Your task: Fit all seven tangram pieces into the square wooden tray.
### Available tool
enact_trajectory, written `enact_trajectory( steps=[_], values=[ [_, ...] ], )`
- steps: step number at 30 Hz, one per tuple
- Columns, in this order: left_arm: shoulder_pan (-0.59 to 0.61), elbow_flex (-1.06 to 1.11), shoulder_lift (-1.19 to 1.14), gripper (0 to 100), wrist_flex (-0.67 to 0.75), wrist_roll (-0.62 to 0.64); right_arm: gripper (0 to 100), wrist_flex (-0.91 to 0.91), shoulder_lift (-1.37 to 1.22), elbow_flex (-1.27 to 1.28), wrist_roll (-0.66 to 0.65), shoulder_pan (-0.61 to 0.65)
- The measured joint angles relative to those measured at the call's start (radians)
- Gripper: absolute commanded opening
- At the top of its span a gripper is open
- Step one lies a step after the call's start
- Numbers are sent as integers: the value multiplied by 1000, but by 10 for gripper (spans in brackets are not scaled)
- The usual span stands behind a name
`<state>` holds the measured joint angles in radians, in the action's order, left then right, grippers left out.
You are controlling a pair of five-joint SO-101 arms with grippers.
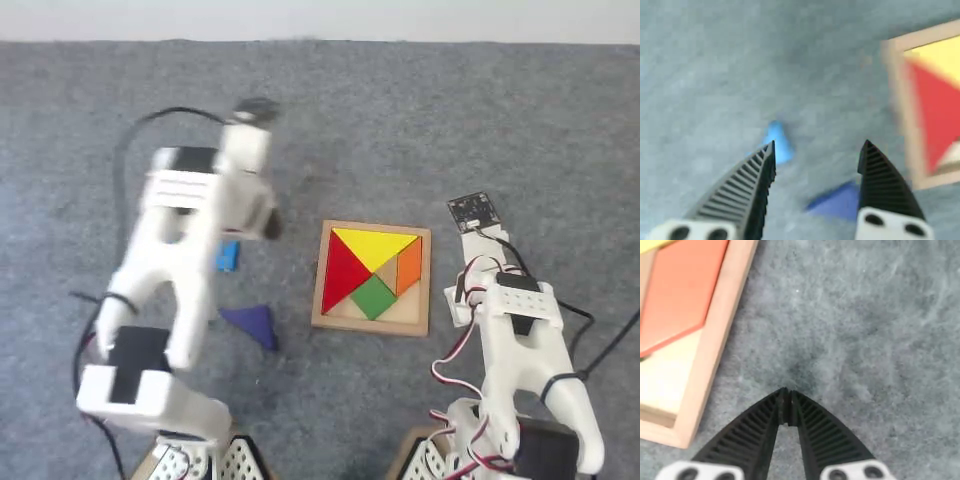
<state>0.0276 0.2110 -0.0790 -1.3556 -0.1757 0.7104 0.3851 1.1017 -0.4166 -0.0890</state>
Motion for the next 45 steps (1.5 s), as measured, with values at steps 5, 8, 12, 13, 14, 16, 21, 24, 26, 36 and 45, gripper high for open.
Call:
enact_trajectory(
  steps=[5, 8, 12, 13, 14, 16, 21, 24, 26, 36, 45],
  values=[
    [164, 104, 2, 257, -54, -157, 8, 0, 0, 0, 0, -2],
    [176, 184, 35, 257, -35, -190, 8, 0, 0, 0, 0, -2],
    [184, 207, 43, 257, 72, -201, 8, 0, 0, 0, 0, -2],
    [183, 207, 43, 257, 91, -206, 8, 0, 0, 0, 0, -2],
    [183, 207, 40, 257, 106, -216, 8, 0, 0, 0, 0, -2],
    [183, 203, -2, 257, 123, -255, 8, 0, 0, 0, 0, 0],
    [183, 160, -115, 257, 132, -368, 8, 0, 0, 0, 0, -2],
    [183, 147, -129, 233, 138, -427, 8, 0, 0, 0, 0, 0],
    [183, 143, -129, 209, 143, -443, 8, 0, 0, 0, 0, 0],
    [183, 172, -135, 196, 221, -453, 8, 0, 0, 0, 0, -2],
    [133, 242, -117, 195, 250, -419, 8, 0, 0, 0, 0, 0]
  ],
)
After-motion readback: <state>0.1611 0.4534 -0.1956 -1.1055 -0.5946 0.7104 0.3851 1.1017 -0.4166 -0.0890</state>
